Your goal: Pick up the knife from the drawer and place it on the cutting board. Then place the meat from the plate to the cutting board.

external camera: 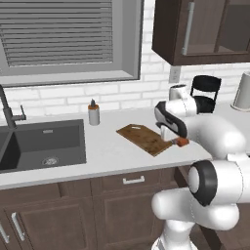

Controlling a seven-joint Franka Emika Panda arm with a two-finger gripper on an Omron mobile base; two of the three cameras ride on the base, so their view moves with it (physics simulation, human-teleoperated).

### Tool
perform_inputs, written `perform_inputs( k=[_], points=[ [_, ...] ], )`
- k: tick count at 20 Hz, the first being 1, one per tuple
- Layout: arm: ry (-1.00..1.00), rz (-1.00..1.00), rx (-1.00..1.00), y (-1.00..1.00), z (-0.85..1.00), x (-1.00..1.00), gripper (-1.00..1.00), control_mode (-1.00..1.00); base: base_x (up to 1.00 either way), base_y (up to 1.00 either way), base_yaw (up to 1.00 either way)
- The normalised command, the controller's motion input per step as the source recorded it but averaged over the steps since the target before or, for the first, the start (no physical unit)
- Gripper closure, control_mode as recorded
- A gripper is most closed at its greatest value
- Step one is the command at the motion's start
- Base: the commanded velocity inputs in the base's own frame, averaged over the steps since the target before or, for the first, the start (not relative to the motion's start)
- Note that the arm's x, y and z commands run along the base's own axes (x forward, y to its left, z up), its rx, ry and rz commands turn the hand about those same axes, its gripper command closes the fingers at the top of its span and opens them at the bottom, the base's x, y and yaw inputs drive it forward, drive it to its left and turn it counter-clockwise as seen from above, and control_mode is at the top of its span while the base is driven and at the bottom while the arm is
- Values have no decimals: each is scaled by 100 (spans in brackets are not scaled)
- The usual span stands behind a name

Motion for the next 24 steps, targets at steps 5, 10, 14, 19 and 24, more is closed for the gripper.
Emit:
perform_inputs(
  k=[5, 10, 14, 19, 24],
  points=[
    [2, -10, 0, 9, -47, 65, 100, -100, 0, 0, 0],
    [2, -9, 0, 11, -40, 56, 100, -100, 0, 0, 0],
    [0, -8, 0, 3, -25, 62, 100, -100, 0, 0, 0],
    [0, -6, 0, 4, -38, 48, 100, -100, 0, 0, 0],
    [-2, -6, 0, 11, -42, 39, 100, -100, 0, 0, 0]
  ],
)
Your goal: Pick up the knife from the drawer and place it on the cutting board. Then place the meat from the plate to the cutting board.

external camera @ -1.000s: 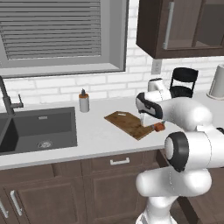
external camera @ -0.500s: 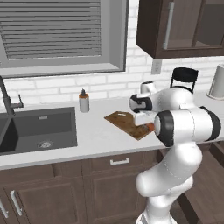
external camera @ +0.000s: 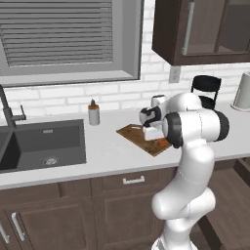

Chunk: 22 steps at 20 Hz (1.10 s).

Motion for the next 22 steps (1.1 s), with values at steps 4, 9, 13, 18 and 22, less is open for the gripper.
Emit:
perform_inputs(
  k=[4, 9, 13, 18, 22],
  points=[
    [-9, -5, 0, 16, -27, 22, 100, -100, 0, 0, 0],
    [-9, -5, 0, 15, -36, 17, 100, -100, 0, 0, 0],
    [-10, -7, 0, 11, -39, 1, -100, -100, 0, 0, 0],
    [-16, -6, 0, 7, -3, -2, -100, -100, 0, 0, 0],
    [-12, -8, 1, 0, 34, -41, -100, -100, 0, 0, 0]
  ],
)
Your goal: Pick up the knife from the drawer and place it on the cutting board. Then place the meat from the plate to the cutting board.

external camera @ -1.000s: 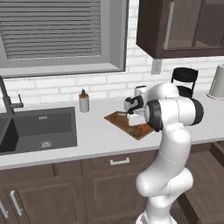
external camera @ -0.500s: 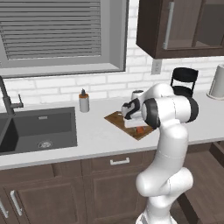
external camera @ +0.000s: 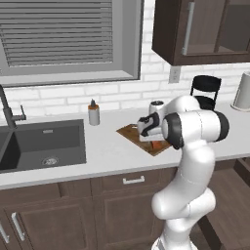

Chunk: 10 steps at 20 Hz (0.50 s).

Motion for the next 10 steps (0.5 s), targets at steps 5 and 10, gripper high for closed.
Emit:
perform_inputs(
  k=[5, 10],
  points=[
    [-10, -13, 2, 0, 50, -64, -100, -100, 0, 0, 0],
    [-2, -15, 0, 0, 70, -90, -100, -100, 0, 0, 0]
  ],
)
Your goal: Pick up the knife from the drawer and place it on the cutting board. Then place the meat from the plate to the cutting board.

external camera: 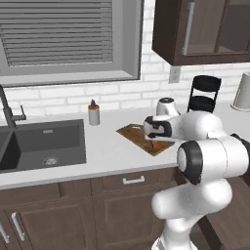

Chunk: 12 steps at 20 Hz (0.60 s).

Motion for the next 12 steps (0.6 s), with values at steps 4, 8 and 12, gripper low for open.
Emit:
perform_inputs(
  k=[4, 8, 12],
  points=[
    [0, -12, 0, 0, 81, -92, -100, -100, 0, 0, 0],
    [0, -7, 0, 5, 29, -85, -100, -100, 0, 0, 0],
    [0, 1, -4, 14, -2, -12, -100, -100, 0, 0, 0]
  ],
)
